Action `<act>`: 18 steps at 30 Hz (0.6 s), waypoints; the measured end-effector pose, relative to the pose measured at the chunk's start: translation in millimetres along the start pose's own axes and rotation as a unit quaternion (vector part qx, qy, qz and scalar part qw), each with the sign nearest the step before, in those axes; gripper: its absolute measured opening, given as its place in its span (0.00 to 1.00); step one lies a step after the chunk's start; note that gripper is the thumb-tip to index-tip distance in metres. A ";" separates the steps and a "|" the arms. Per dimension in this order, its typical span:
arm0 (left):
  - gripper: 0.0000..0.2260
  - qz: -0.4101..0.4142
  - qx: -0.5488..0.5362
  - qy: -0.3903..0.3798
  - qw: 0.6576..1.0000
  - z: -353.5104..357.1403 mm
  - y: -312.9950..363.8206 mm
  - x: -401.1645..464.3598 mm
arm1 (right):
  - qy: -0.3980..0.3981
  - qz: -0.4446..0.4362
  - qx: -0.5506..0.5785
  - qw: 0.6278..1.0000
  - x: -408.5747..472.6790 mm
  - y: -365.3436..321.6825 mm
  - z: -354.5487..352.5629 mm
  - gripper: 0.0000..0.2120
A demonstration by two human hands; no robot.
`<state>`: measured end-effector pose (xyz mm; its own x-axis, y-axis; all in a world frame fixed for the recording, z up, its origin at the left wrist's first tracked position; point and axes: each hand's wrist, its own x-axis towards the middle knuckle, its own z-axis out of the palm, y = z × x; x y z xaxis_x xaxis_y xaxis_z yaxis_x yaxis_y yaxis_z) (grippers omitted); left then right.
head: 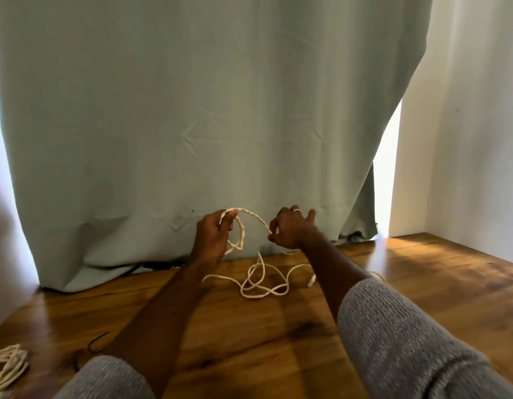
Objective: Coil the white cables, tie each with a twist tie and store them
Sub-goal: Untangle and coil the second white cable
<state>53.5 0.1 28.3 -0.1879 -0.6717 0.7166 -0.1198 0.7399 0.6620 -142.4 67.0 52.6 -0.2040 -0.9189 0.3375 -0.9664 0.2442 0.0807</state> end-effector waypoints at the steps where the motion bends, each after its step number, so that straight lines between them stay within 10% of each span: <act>1: 0.18 -0.003 -0.003 0.009 1.000 -2.3 -1.3 3.4 | -0.010 -0.021 -0.034 0.999 -1.2 3.0 -4.1 0.16; 9: 0.19 -0.093 0.018 0.069 0.993 -29.4 -21.1 24.6 | -0.047 -0.058 -0.096 0.993 -21.0 60.7 -10.3 0.29; 14: 0.20 -0.132 0.004 0.053 0.990 -35.6 -13.8 22.6 | 0.221 -0.067 0.179 0.956 -21.2 88.0 -21.8 0.20; 18: 0.21 -0.209 -0.051 -0.001 0.977 -32.3 -2.1 15.6 | 0.282 -0.110 0.258 0.918 -12.9 90.6 -44.6 0.13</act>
<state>82.3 -13.1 45.2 -0.1459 -0.9136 0.3795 -0.0886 0.3942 0.9148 -220.4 114.9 97.3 -0.0231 -0.5868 0.8094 -0.9497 -0.2399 -0.2011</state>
